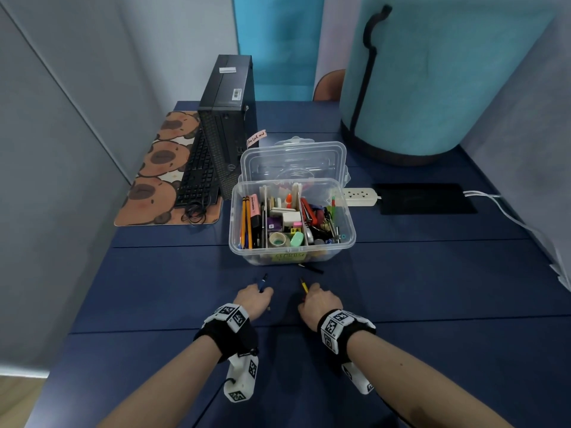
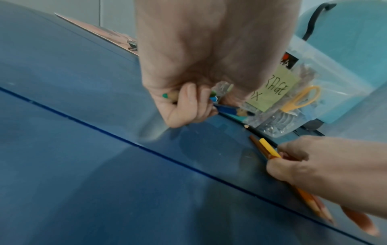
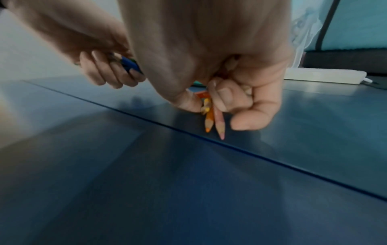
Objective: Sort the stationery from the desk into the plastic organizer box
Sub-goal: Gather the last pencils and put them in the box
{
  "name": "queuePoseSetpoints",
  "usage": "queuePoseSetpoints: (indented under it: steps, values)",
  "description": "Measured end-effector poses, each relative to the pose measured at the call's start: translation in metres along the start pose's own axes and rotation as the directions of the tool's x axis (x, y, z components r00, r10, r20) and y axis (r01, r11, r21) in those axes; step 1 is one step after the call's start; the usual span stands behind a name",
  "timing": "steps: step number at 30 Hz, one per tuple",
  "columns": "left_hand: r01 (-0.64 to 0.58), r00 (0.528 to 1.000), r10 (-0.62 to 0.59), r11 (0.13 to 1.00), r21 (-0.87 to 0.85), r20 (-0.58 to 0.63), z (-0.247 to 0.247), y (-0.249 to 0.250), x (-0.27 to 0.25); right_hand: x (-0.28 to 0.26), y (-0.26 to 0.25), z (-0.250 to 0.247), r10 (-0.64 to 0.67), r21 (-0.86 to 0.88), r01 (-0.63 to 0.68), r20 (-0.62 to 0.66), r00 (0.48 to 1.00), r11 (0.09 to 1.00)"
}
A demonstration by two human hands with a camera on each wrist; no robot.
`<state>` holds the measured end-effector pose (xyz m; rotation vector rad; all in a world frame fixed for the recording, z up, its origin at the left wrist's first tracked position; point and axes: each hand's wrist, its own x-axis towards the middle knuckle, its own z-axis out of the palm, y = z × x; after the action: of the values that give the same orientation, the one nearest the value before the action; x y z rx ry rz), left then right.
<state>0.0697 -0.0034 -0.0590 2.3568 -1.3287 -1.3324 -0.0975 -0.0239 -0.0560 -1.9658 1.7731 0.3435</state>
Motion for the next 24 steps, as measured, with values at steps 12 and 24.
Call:
queuePoseSetpoints:
  steps: [12, 24]
  values:
    - [-0.034, 0.999, 0.033, 0.999, 0.034, 0.029, 0.001, 0.001, -0.018, -0.006, 0.015, -0.003, 0.009, -0.099, -0.009, 0.006, 1.0, 0.995]
    - [-0.217, 0.976, 0.211, 0.946, 0.24, 0.054, 0.02, 0.041, -0.013, -0.001, 0.052, -0.033, 0.003, 0.64, -0.225, 0.328, 0.945, 0.735]
